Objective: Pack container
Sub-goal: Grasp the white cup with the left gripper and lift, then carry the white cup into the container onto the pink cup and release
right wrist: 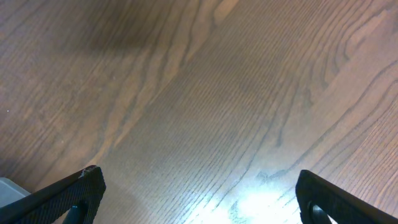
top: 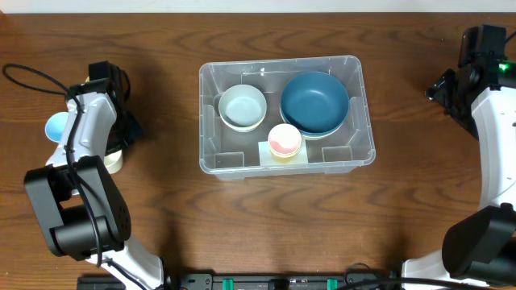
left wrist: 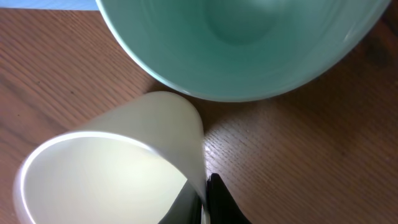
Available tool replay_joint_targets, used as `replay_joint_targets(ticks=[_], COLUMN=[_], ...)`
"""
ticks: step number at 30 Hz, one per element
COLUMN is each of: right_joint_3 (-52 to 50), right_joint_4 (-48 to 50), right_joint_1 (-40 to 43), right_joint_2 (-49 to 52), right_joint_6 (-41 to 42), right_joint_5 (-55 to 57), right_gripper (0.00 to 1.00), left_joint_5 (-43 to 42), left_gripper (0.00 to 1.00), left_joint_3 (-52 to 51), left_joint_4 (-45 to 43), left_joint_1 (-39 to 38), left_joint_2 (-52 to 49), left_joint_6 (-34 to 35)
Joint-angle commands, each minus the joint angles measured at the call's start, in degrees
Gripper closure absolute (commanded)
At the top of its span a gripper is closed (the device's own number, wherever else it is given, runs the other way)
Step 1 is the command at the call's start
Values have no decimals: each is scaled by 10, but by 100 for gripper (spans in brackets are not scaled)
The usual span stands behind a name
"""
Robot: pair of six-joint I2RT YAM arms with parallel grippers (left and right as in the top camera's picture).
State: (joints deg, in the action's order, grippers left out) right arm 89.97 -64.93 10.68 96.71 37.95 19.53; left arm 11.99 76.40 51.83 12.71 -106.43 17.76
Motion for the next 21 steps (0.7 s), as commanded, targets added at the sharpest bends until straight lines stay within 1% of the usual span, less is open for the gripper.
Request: replay_joint_targets(ticks=[1, 7, 12, 17, 21], right_joint_3=[1, 1, 1, 1, 1], right_joint_4=[0, 0, 0, 0, 0], right_joint_1=[2, 2, 2, 2, 2], right_joint_2=[0, 0, 0, 0, 0], right_joint_6=[8, 8, 8, 8, 8], right_joint_5=[10, 10, 10, 10, 10], right_gripper=[1, 1, 1, 1, 1], left_joint_5=[2, -16, -51, -89, -101], left_gripper=[94, 94, 94, 94, 94], left_joint_3=[-4, -4, -3, 13, 41], left_joint_4=[1, 1, 8, 31, 63], left_joint_1=[2, 2, -7, -45, -86], left_joint_2=[-7, -7, -3, 20, 46], left_joint_6=[-1, -1, -3, -24, -38])
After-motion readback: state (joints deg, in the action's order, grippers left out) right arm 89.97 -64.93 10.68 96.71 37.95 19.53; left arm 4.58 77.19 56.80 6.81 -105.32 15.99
